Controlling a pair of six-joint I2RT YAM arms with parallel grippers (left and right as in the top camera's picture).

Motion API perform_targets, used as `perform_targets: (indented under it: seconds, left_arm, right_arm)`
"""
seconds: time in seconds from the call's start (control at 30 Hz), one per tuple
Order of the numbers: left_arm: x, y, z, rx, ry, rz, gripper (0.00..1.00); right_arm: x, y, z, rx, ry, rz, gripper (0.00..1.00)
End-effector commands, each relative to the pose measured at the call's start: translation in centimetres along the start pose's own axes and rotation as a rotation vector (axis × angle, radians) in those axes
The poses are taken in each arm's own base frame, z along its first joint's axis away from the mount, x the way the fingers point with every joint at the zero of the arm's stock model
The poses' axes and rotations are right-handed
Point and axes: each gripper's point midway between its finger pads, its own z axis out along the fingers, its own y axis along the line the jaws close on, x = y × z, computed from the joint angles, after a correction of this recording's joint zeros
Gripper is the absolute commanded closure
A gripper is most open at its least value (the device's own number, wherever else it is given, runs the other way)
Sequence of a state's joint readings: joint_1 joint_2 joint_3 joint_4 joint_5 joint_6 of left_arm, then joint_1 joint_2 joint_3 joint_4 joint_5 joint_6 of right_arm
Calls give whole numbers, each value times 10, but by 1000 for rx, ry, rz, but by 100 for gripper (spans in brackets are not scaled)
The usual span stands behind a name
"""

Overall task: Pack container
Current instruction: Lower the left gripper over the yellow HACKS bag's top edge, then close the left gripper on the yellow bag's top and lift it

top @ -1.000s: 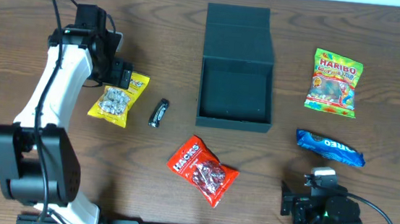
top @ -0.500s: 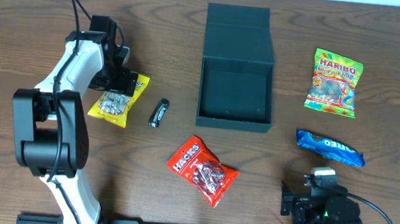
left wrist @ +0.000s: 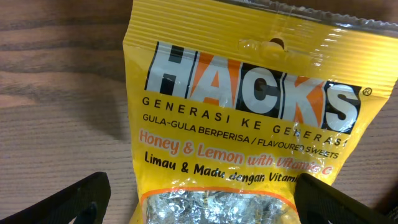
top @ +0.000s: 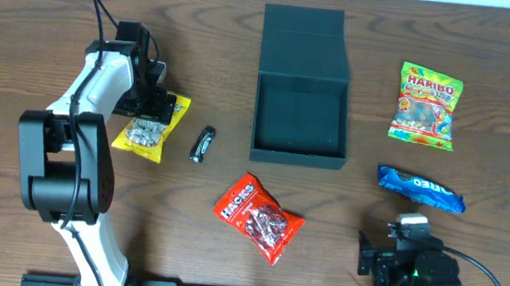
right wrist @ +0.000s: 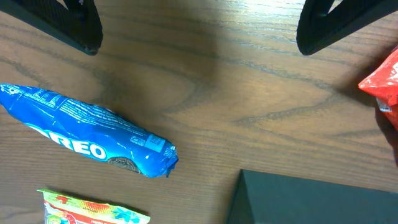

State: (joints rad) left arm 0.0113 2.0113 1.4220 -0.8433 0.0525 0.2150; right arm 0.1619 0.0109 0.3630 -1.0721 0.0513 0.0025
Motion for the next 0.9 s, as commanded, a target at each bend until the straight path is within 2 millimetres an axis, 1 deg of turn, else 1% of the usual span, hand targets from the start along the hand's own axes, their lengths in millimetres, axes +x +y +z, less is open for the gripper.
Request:
perform_targets:
  seconds: [0.0, 0.13, 0.3, 0.5, 0.6, 0.63, 0.7, 0.73, 0.8, 0.87]
  left_arm:
    - [-5, 0, 3, 8, 0, 15, 5]
    - [-7, -12, 3, 77, -14, 15, 5]
    - [-3, -13, 3, 80, 5, 12, 5]
    - [-2, -13, 3, 81, 7, 11, 4]
    - [-2, -13, 3, 81, 7, 11, 3]
    - [-2, -13, 3, 81, 7, 11, 0]
    - [-2, -13, 3, 81, 8, 12, 0]
    - [-2, -13, 3, 81, 8, 12, 5]
    - [-2, -13, 3, 81, 8, 12, 7]
    - [-1, -13, 4, 81, 10, 12, 12]
  right_arm:
    - [2, 1, 1, -4, 5, -8, 1]
    - [2, 1, 1, -4, 5, -8, 1]
    - [2, 1, 1, -4, 5, -8, 1]
    - [2, 1, 1, -4, 5, -8, 1]
    - [2, 1, 1, -4, 5, -8, 1]
    - [2, 1, 1, -4, 5, -8, 1]
    - [2, 1, 1, -4, 5, -8, 1]
    - [2, 1, 1, -4, 5, -8, 1]
    - [2, 1, 1, -4, 5, -8, 1]
    - [2, 1, 1, -4, 5, -8, 1]
